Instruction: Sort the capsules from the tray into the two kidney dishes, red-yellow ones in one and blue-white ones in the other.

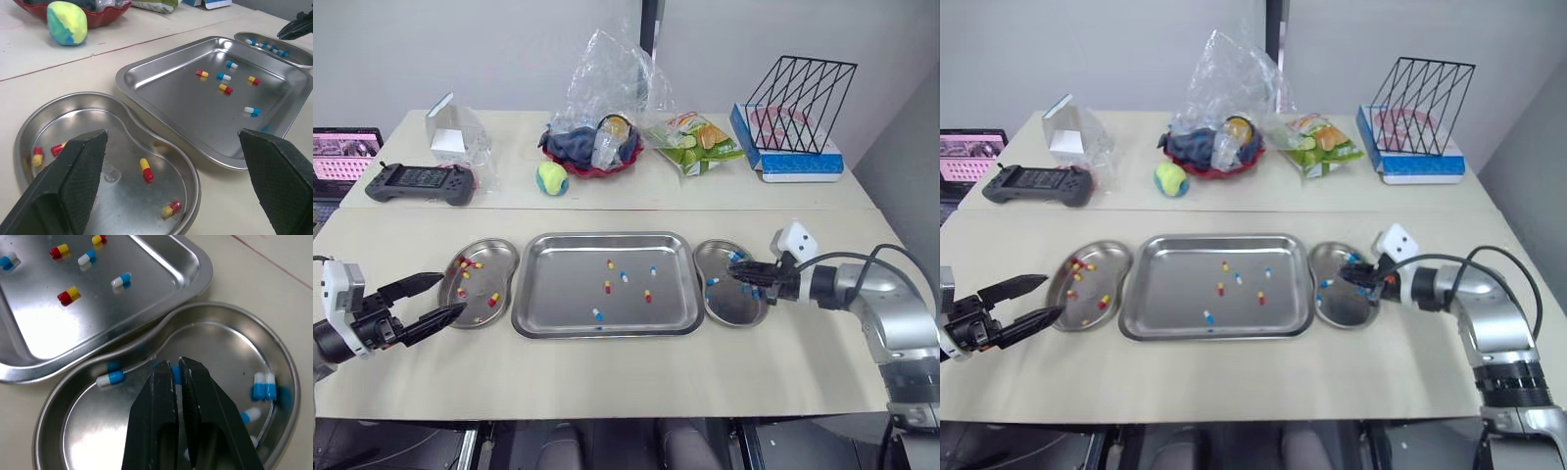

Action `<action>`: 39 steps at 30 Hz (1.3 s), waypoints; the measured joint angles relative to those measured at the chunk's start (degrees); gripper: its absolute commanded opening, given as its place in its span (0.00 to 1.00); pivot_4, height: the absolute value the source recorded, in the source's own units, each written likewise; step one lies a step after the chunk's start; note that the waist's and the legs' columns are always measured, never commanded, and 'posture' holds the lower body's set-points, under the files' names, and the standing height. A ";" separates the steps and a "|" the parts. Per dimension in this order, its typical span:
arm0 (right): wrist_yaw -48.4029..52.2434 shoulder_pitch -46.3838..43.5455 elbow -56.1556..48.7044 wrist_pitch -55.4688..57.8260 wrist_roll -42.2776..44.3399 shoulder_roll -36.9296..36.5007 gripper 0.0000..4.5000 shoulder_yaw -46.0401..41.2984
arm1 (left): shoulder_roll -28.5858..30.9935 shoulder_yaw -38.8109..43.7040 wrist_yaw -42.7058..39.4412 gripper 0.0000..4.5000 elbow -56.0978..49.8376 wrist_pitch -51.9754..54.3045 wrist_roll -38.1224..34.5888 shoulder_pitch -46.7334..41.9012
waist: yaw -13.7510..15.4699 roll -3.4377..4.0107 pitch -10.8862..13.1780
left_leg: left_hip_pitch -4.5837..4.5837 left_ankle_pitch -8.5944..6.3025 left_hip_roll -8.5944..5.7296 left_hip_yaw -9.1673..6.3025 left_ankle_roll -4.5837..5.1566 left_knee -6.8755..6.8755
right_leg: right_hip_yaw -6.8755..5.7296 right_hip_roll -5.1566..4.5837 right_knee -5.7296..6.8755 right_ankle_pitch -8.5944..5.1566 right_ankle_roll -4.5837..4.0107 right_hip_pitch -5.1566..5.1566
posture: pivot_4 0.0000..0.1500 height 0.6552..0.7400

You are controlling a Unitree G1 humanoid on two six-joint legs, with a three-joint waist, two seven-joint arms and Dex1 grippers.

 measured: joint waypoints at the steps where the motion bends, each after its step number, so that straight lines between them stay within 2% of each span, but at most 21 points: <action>1: -0.38 0.11 -0.15 -0.02 -0.06 0.02 0.01 0.03 | 0.00 -0.28 -0.05 1.00 0.04 -0.12 0.07 -0.28 | -0.02 0.00 0.00 | 0.00 0.00 0.00 0.00 0.00 0.00 | 0.00 0.00 0.00 0.00 0.00 0.00 | 1.00 0.73; 4: -2.02 0.24 -0.50 0.34 -0.14 0.35 0.01 0.03 | 0.00 -0.96 -0.08 1.00 0.05 -0.58 0.33 -0.63 | 0.07 0.00 0.00 | -0.01 0.00 0.00 0.00 0.00 0.00 | -0.01 0.00 -0.01 0.00 0.00 0.00 | 1.00 0.73; 12: -1.12 1.62 -0.26 0.83 0.70 -0.88 0.62 -0.57 | 0.00 -2.10 -1.01 1.00 0.77 -1.28 1.27 -1.47 | 0.54 0.00 0.00 | -0.02 0.00 -0.01 0.00 0.00 0.04 | -0.02 -0.02 -0.02 0.00 0.00 0.04 | 1.00 0.73; 17: 1.75 2.19 0.48 0.18 3.60 -4.35 1.00 -5.59 | 0.02 -2.27 -1.44 1.00 1.02 -1.29 1.93 -2.15 | 1.07 0.01 0.00 | 0.02 0.00 -0.01 0.00 0.00 0.05 | -0.02 -0.01 -0.02 0.00 0.00 0.07 | 1.00 0.73; 23: 2.12 2.19 6.04 -3.55 4.79 -6.18 1.00 -10.24 | 0.63 -2.31 -1.84 1.00 2.98 -1.41 2.21 -3.37 | 1.36 0.01 0.01 | 0.07 0.00 -0.01 0.01 0.00 0.06 | -0.01 -0.01 -0.03 0.00 0.01 0.14 | 1.00 0.73; 29: -2.20 -0.16 23.23 -15.32 3.99 -8.68 1.00 -19.34 | 1.29 -1.78 -1.85 1.00 5.24 -2.94 2.29 -3.96 | 1.59 0.02 0.01 | 0.11 0.00 -0.03 0.03 0.00 0.07 | -0.03 -0.04 -0.05 0.00 0.00 0.20 | 1.00 0.73; 34: -4.72 1.47 31.56 -21.95 2.16 -8.72 1.00 -20.66 | 1.29 -1.24 -1.59 1.00 6.78 -4.10 2.36 -4.31 | 1.29 0.04 0.01 | 0.43 0.00 -0.03 0.04 0.00 0.00 | -0.01 -0.03 -0.12 -0.01 0.01 0.53 | 1.00 0.73; 39: -3.67 2.44 33.20 -23.58 2.77 -7.88 1.00 -20.69 | 1.29 -0.91 -1.50 1.00 7.95 -5.67 2.57 -4.31 | 0.95 0.11 0.02 | 0.61 0.00 -0.02 0.05 0.00 -0.03 | 0.01 -0.02 -0.14 -0.01 0.02 0.71 | 1.00 0.73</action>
